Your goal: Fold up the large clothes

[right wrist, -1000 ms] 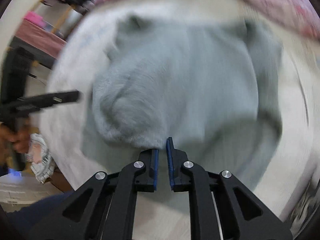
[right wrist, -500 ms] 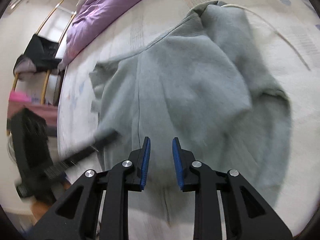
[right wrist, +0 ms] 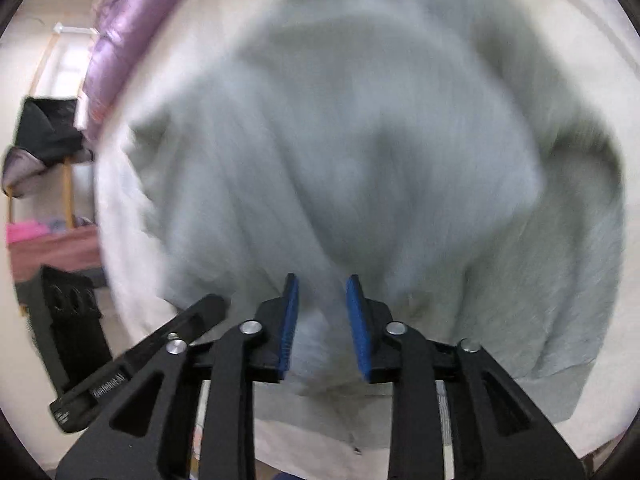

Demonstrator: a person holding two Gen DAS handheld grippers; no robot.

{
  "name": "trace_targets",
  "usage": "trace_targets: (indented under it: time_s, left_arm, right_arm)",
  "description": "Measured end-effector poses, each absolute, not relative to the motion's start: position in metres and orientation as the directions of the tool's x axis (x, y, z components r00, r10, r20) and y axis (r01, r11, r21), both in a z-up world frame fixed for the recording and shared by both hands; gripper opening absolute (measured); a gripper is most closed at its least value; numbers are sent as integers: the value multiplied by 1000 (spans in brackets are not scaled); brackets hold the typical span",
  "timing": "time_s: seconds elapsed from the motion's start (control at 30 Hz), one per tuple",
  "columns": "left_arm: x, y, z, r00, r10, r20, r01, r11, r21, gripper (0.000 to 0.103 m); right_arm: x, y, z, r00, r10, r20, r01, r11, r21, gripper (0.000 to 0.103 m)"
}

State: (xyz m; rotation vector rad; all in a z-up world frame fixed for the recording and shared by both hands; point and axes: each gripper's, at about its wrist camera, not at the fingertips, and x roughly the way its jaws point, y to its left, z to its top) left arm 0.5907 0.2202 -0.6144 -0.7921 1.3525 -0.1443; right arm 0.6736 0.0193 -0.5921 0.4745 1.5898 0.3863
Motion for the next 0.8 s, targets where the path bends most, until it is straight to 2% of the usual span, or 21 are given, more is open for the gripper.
trace_targets:
  time_s: [0.03, 0.13, 0.2, 0.23, 0.37, 0.6, 0.63, 0.7, 0.73, 0.77, 0.8]
  left_arm:
    - [600, 230, -605, 282, -515, -810, -354, 728, -586, 67]
    - [635, 259, -594, 320, -480, -817, -412, 705, -577, 68]
    - [661, 278, -596, 325, -448, -833, -482, 680, -553, 69]
    - [672, 287, -599, 323, -444, -836, -500, 670, -549, 72]
    - [718, 318, -617, 292, -395, -871, -613, 622, -487, 75]
    - [761, 334, -670, 160, -402, -902, -713, 584, -387, 75]
    - [763, 335, -675, 149, -402, -903, -721, 581, -378, 75]
    - [764, 335, -680, 135, -404, -905, -721, 586, -370, 73]
    - [764, 335, -680, 131, -398, -908, -726, 586, -361, 69]
    - [765, 334, -680, 120, -390, -913, -728, 590, -348, 64]
    - [764, 336, -679, 112, -370, -922, -724, 605, -330, 47]
  right_arm:
    - [684, 17, -583, -19, 517, -856, 75, 854, 514, 46]
    - [732, 5, -567, 60, 505, -861, 145, 849, 508, 61]
    - [764, 3, -570, 71, 502, -862, 235, 831, 503, 63]
    - [775, 1, -574, 67, 501, -863, 264, 825, 500, 67]
    - [825, 2, -594, 60, 498, -865, 390, 786, 480, 69]
    - [859, 13, -637, -14, 399, -917, 460, 817, 349, 69]
    - [859, 13, -643, -19, 395, -918, 464, 817, 342, 68]
    - [857, 8, -653, -10, 389, -921, 476, 812, 338, 55]
    - [855, 4, -654, -4, 385, -923, 477, 812, 337, 43]
    - [852, 0, -655, 1, 382, -924, 478, 812, 336, 31]
    - [850, -2, -655, 6, 384, -923, 473, 813, 341, 27]
